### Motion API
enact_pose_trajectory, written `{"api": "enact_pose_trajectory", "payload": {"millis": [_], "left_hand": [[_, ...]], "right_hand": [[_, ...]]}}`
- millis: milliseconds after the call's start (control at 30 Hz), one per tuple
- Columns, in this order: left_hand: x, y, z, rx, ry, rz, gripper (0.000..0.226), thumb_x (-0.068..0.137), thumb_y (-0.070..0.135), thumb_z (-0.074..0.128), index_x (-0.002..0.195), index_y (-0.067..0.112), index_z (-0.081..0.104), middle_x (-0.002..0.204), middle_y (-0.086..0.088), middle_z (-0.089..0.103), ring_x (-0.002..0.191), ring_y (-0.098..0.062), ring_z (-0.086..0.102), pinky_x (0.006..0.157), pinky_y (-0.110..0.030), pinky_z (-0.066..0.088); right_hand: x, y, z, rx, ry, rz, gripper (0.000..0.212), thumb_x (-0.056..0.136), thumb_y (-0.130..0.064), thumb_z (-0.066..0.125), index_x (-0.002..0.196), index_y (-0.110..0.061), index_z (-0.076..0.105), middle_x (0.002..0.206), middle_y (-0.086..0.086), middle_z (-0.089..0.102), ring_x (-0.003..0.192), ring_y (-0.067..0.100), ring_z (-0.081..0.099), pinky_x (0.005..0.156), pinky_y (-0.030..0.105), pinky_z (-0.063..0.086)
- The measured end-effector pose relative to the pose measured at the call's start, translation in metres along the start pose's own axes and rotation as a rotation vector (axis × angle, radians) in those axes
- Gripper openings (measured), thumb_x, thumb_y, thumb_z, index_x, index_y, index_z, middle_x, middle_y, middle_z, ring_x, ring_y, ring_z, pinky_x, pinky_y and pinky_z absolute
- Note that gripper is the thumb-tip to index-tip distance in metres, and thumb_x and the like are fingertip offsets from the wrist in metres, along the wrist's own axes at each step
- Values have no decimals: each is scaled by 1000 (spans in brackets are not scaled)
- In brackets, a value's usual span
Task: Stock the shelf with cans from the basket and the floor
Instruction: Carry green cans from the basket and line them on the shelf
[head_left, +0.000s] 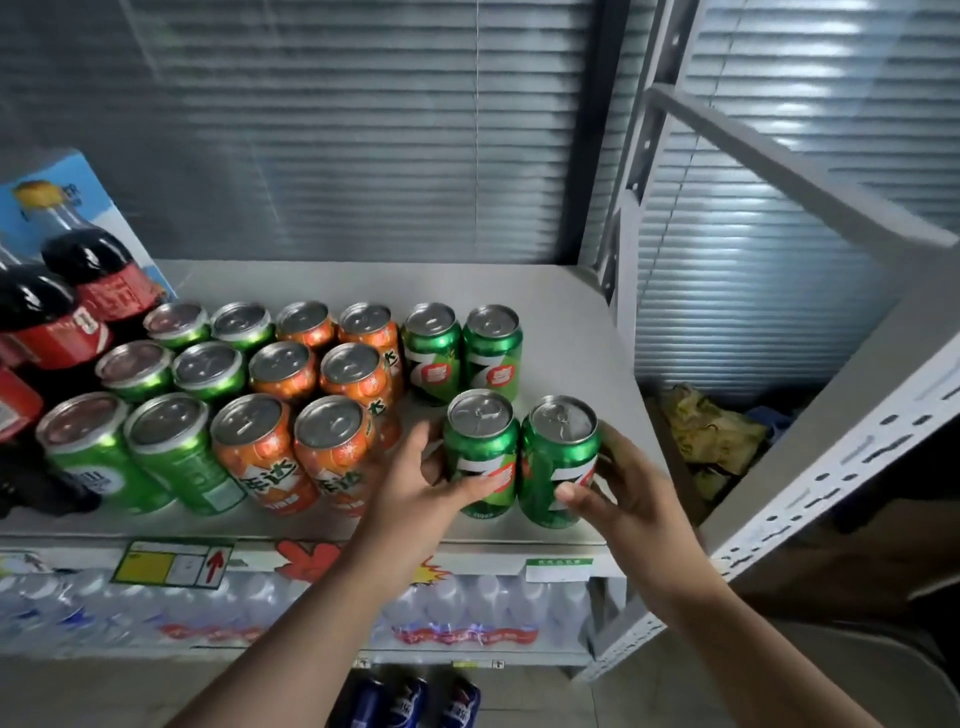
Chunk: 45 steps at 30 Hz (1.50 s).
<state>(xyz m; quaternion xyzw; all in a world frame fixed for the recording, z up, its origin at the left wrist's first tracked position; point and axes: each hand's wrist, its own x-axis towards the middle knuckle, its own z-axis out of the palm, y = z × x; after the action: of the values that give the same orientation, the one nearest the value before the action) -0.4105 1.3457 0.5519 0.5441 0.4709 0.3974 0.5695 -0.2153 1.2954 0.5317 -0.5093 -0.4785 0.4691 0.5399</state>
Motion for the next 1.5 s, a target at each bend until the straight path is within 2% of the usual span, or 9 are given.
{"api": "enact_pose_trajectory", "payload": {"millis": [300, 433, 567, 700, 867, 1100, 1200, 1300, 1500], "left_hand": [[1, -25, 2, 23, 26, 76, 52, 78, 0, 72, 111, 36, 54, 96, 36, 69, 95, 18, 61, 74, -4, 48], [-2, -41, 6, 63, 134, 111, 81, 71, 14, 84, 139, 24, 42, 134, 9, 59, 124, -6, 56, 100, -27, 46], [-7, -49, 19, 182, 320, 161, 68, 62, 14, 89, 112, 34, 47, 121, 4, 57, 107, 1, 56, 84, -12, 43], [-2, -53, 26, 221, 431, 216, 57, 67, 9, 85, 101, 35, 47, 110, 7, 59, 95, 11, 54, 78, -4, 41], [16, -61, 28, 179, 560, 230, 59, 71, 9, 83, 123, 11, 55, 122, -6, 62, 113, -17, 60, 102, -40, 49], [37, -67, 36, 254, 756, 310, 57, 77, 8, 78, 129, 8, 54, 125, -10, 62, 119, -28, 58, 100, -49, 48], [41, -68, 41, 255, 816, 310, 56, 78, 5, 76, 128, 2, 52, 124, -15, 61, 118, -31, 58, 100, -50, 48], [46, -67, 46, 255, 855, 297, 51, 81, 2, 72, 127, -2, 52, 124, -18, 60, 118, -32, 57, 100, -49, 47], [49, -56, 59, 287, 955, 282, 50, 83, -7, 64, 131, -7, 50, 127, -26, 52, 122, -40, 48, 100, -28, 32]], "right_hand": [[2, 14, -2, 4, 18, -88, 61, 81, 9, 69, 135, -11, 51, 123, 4, 68, 115, 13, 64, 92, 22, 52], [1, 17, -6, -50, 19, -41, 66, 74, 6, 78, 130, -20, 56, 119, -3, 69, 113, 7, 64, 95, 23, 52], [0, 21, -4, -130, 99, -31, 50, 72, 1, 80, 109, -27, 60, 103, -6, 72, 98, 1, 68, 80, 16, 56], [5, 23, -2, -116, 101, -32, 47, 75, 1, 79, 114, -17, 61, 101, -2, 73, 97, 5, 69, 73, 16, 55], [23, 23, 6, -129, 117, -56, 48, 72, 4, 81, 107, -22, 61, 98, -6, 73, 92, 1, 70, 70, 12, 53], [44, 26, 18, -78, 130, -72, 46, 73, 6, 79, 107, -20, 63, 101, -2, 73, 92, 4, 70, 68, 16, 55], [50, 29, 22, -83, 153, -82, 47, 72, 3, 80, 111, -19, 64, 112, 5, 70, 98, 9, 69, 78, 23, 58], [53, 30, 26, -87, 161, -103, 45, 72, 4, 80, 103, -25, 63, 104, 1, 72, 91, 2, 69, 74, 16, 55], [62, 31, 34, -89, 186, -84, 46, 71, 2, 82, 103, -25, 61, 98, -6, 72, 87, -1, 69, 71, 14, 54]]}}
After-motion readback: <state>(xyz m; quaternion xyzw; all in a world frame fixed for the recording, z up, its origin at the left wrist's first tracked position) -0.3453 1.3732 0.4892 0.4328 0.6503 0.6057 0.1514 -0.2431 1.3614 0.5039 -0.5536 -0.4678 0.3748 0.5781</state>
